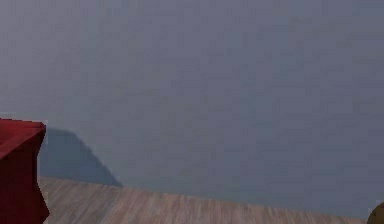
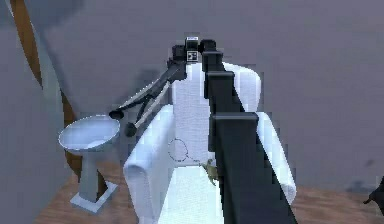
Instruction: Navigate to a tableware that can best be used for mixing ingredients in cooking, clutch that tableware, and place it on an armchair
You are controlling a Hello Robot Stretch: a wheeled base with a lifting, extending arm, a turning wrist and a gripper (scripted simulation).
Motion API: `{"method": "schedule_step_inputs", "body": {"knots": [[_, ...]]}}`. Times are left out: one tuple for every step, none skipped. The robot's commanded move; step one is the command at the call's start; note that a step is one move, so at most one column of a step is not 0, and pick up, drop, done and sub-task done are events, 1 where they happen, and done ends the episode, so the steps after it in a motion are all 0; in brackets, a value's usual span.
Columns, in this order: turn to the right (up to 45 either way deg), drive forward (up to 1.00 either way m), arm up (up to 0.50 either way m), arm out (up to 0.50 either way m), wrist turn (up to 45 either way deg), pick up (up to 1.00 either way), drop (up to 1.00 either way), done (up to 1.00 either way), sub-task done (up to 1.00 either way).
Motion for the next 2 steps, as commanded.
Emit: {"method": "schedule_step_inputs", "body": {"knots": [[0.0, 0.0, 0.0, 0.0, 45.0, 0.0, 0.0, 0.0, 0.0], [0.0, 0.0, 0.0, 0.0, 45.0, 0.0, 0.0, 0.0, 0.0]]}}
